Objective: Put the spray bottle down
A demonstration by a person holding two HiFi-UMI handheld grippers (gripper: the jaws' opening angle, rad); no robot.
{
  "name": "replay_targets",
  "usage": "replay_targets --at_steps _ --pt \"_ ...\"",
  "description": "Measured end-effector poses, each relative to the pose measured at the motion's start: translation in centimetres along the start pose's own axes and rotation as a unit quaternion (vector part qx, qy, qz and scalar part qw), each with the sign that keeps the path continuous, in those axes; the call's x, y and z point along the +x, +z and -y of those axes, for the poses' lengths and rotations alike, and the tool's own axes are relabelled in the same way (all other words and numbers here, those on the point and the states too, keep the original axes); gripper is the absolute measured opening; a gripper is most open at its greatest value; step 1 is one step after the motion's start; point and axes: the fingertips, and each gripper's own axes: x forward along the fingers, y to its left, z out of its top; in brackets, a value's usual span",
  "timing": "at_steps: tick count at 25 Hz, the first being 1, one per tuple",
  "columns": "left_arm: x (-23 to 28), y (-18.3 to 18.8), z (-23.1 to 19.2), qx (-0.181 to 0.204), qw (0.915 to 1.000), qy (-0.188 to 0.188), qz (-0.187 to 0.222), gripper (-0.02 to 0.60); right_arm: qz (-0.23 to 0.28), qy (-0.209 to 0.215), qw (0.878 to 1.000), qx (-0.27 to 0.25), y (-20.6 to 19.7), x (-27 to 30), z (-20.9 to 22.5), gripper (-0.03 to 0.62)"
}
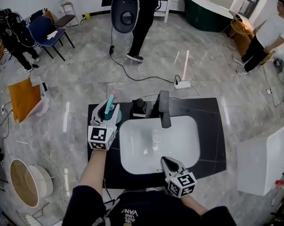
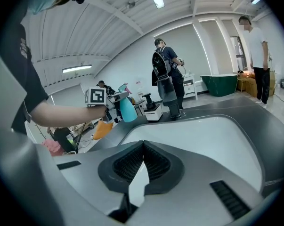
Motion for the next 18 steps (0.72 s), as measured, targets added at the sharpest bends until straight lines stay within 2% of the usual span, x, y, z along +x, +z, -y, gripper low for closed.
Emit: replay_targets --at_steps 9,18 --pt "3.3 -2.0 -0.6 -0.012 0.9999 0.004 0.008 0.152 -0.015 -0.024 1.0 0.008 -0.7 -0.6 1.3 -0.002" --pt "3.2 -2.9 -1.5 -0.031 0.999 0.019 0.025 0.155 -0.02 -0.024 1.0 0.006 -0.6 -0.4 1.3 -0.002"
